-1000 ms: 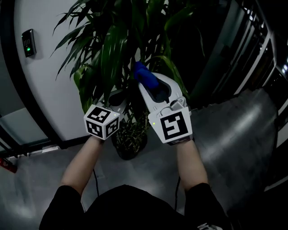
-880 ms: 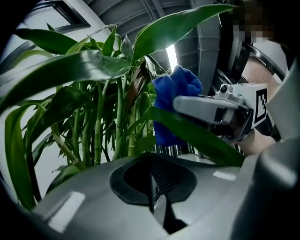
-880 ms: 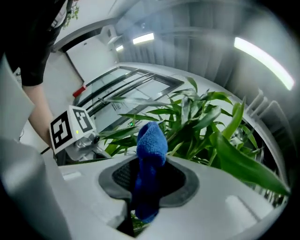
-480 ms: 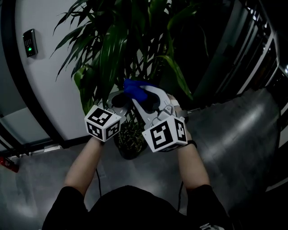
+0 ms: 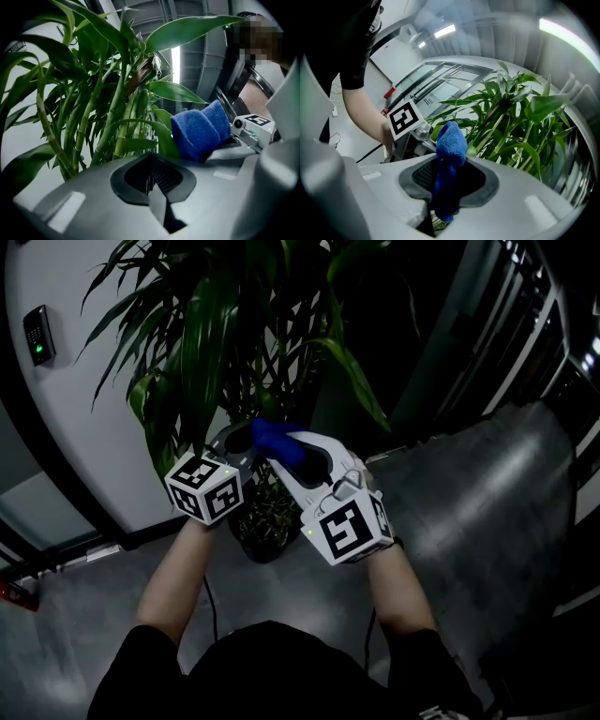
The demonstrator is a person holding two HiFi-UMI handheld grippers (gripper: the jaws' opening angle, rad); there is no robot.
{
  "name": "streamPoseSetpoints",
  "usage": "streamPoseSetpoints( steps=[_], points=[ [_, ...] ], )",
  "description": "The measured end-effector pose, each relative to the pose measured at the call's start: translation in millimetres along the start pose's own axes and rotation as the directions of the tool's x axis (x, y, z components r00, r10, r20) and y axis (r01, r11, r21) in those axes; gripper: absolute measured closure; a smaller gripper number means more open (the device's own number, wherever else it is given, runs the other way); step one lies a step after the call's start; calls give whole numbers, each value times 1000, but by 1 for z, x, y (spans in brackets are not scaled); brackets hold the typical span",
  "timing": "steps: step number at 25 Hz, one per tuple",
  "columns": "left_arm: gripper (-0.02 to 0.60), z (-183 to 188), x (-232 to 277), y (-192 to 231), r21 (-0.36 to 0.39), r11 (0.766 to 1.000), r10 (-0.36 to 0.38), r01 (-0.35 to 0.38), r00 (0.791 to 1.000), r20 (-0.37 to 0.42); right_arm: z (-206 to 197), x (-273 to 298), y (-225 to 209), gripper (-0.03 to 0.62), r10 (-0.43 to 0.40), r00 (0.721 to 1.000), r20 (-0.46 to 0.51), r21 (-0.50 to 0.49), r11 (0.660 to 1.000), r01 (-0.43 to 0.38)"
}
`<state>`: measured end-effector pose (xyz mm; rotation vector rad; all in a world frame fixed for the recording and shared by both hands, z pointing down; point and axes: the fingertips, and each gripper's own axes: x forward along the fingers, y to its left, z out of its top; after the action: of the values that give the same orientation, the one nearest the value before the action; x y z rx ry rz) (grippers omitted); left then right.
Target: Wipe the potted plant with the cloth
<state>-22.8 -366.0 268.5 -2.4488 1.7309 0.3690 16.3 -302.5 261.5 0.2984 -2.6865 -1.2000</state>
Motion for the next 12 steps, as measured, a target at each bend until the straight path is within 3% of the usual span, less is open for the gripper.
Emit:
streamPoseSetpoints(
  steps=[12],
  points=[
    [575,-2,-7,14,-22,999,33,-33,999,7,-24,2,26,482,39,999,-38,2,999,-39]
  ],
)
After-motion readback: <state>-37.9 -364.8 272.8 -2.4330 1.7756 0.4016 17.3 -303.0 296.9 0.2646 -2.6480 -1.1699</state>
